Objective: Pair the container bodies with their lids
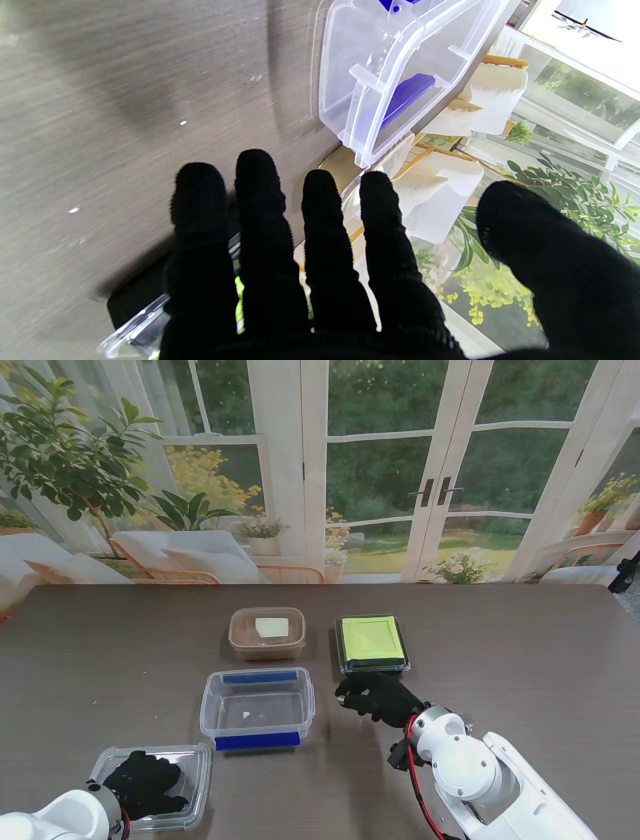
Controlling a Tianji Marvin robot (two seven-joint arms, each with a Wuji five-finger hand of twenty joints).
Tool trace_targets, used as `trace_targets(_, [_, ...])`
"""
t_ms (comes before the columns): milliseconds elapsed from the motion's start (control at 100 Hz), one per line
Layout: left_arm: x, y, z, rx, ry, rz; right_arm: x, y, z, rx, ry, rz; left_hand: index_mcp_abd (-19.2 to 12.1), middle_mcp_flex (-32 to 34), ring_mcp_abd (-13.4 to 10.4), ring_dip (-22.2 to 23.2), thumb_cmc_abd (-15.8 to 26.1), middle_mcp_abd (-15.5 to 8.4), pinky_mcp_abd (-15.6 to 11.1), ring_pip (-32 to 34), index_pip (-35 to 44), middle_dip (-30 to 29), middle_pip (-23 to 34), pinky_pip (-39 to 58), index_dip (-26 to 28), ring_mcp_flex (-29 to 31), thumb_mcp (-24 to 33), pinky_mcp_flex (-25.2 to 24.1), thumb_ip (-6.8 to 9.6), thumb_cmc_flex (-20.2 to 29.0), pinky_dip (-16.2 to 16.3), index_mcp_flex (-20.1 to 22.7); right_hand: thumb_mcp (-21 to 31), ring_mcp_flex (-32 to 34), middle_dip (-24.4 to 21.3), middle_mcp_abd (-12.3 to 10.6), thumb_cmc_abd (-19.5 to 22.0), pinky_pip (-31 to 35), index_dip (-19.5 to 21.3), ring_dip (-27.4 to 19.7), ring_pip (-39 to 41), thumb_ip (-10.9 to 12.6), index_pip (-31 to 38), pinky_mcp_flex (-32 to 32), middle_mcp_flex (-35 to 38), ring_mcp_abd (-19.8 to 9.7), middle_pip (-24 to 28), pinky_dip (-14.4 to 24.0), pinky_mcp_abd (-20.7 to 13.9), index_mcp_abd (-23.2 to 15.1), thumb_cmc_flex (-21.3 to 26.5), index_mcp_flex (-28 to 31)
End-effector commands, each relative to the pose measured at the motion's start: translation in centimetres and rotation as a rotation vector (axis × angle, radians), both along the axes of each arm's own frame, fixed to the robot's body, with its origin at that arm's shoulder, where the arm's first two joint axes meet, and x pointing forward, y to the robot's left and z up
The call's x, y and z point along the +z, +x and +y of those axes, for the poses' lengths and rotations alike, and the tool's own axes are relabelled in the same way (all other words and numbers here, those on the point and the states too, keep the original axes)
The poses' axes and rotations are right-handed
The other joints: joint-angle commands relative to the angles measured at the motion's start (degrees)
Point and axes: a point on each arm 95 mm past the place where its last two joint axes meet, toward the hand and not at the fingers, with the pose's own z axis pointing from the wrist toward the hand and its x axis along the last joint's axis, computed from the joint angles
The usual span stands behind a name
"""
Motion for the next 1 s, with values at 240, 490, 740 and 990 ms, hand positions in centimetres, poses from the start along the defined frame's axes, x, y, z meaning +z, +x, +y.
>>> trace_targets(240, [-1.3, -1.9, -2.3, -0.048, -0.044, 0.087, -0.1, -0.3, 0.3, 0.015, 0.004, 0.01, -16.91, 6.06, -1.24, 1.32, 3.33, -14.28, 0.35, 2.14, 5.82, 3.54, 6.81, 1.21, 2.87, 2.17, -1.02, 1.05, 1.25, -0.36, 1.72, 4.87, -3.95, -0.81, -0.02, 1.0, 1.24, -0.79, -0.22, -0.13, 0.08, 1.38, -0.51, -14.12, 0.79, -0.26, -0.97, 1.21, 0.81, -0.11, -1.34, 0.02])
trace_targets(490, [-1.2, -2.5, -2.7, -0.044, -0.061, 0.074, -0.1, -0.3, 0.3, 0.019, 0.005, 0.01, -16.87, 6.75, -1.27, 1.37, 3.22, -14.23, 0.46, 2.29, 6.07, 3.71, 6.86, 1.13, 2.95, 2.46, -0.88, 1.42, 1.28, 0.08, 1.88, 5.59, -3.94, -0.9, -0.03, 0.99, 1.2, -0.78, -0.23, -0.13, 0.06, 1.39, -0.55, -14.13, 0.7, -0.18, -1.02, 1.24, 0.85, -0.13, -1.28, -0.06])
trace_targets(740, [1.9, -1.9, -2.2, -0.039, -0.124, -0.102, -0.1, -0.4, 0.4, 0.027, 0.004, 0.01, -17.16, 7.12, -1.39, 1.62, 3.12, -14.11, 0.28, 2.91, 6.06, 3.78, 6.96, 1.58, 2.91, 3.4, -0.91, 2.32, 1.24, 0.08, 2.2, 5.54, -3.98, -0.79, 0.0, 1.04, 1.23, -0.76, -0.2, -0.11, 0.1, 1.39, -0.51, -14.09, 0.78, -0.19, -0.95, 1.25, 0.8, -0.15, -1.32, -0.17])
trace_targets(990, [3.5, -3.6, 0.0, 0.084, -0.139, -0.248, -0.1, -0.5, 0.4, 0.029, 0.003, 0.011, -16.45, 8.23, -0.1, 2.79, 3.09, -12.53, 1.16, 4.43, 6.29, 4.39, 7.45, 3.77, 3.03, 4.69, -0.81, 2.68, 1.26, 0.24, 3.76, 6.07, -3.95, -0.78, -0.02, 1.03, 1.24, -0.77, -0.21, -0.11, 0.1, 1.39, -0.51, -14.09, 0.77, -0.17, -0.98, 1.25, 0.87, -0.17, -1.32, -0.15])
